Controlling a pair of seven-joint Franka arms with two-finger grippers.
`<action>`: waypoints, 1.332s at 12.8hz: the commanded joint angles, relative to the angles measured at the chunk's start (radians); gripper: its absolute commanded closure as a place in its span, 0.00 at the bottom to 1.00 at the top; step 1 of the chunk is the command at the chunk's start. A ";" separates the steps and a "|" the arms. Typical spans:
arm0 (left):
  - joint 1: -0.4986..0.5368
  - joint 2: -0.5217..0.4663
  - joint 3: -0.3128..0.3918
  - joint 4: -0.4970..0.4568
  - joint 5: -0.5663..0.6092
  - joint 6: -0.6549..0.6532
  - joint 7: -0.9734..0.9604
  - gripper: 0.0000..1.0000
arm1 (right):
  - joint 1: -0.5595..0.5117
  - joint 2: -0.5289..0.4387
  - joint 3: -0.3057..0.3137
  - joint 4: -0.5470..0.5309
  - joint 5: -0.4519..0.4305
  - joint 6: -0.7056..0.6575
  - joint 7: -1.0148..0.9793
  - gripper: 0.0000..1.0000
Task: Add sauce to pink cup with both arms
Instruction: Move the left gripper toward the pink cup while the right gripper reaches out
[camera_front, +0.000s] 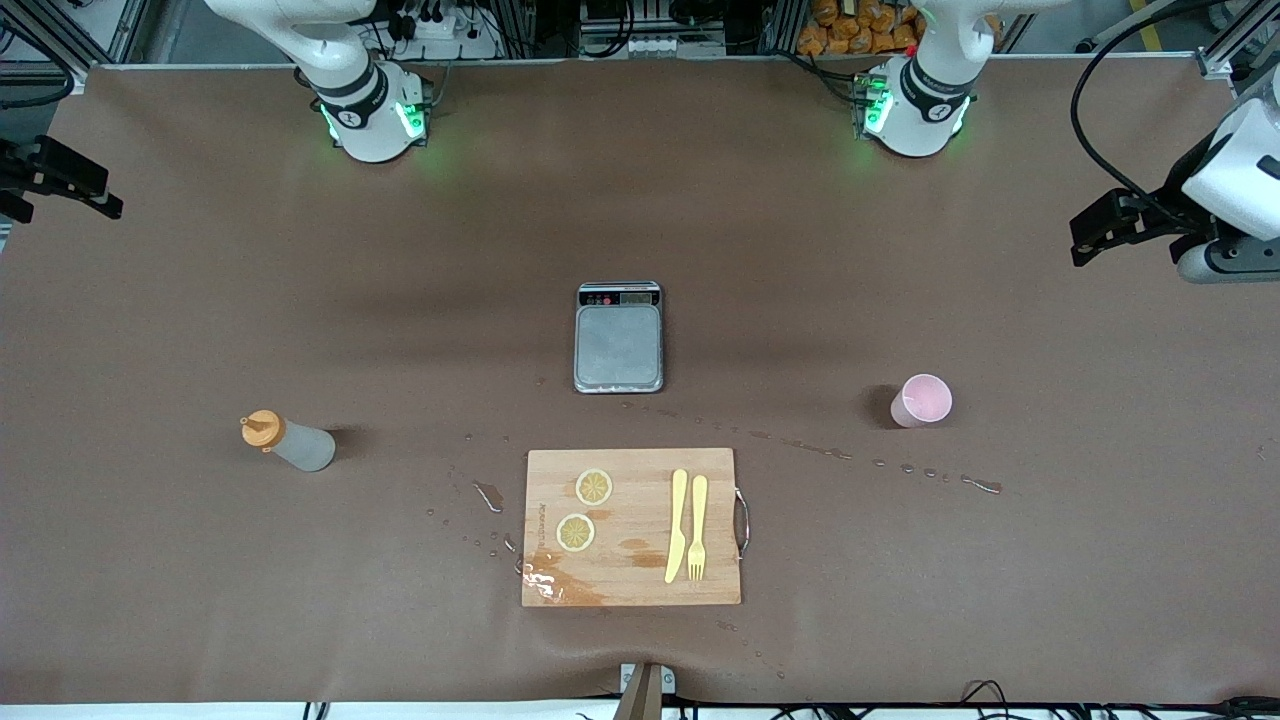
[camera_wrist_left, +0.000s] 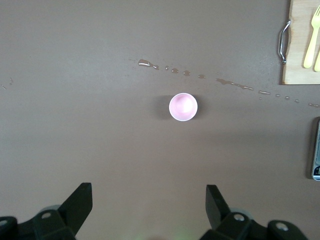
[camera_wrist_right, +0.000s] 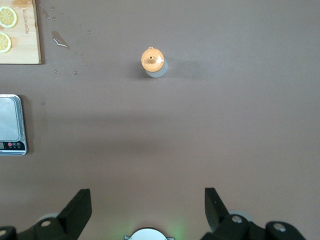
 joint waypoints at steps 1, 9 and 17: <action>0.002 -0.011 0.001 0.008 -0.018 -0.020 0.016 0.00 | -0.003 0.005 0.004 0.015 -0.016 -0.011 0.017 0.00; 0.004 0.096 0.004 -0.016 -0.005 0.036 0.018 0.00 | -0.010 0.014 -0.004 -0.003 0.003 -0.002 -0.009 0.00; 0.017 0.306 0.004 -0.245 -0.006 0.493 -0.005 0.00 | -0.052 0.041 -0.004 -0.126 0.007 0.134 -0.252 0.00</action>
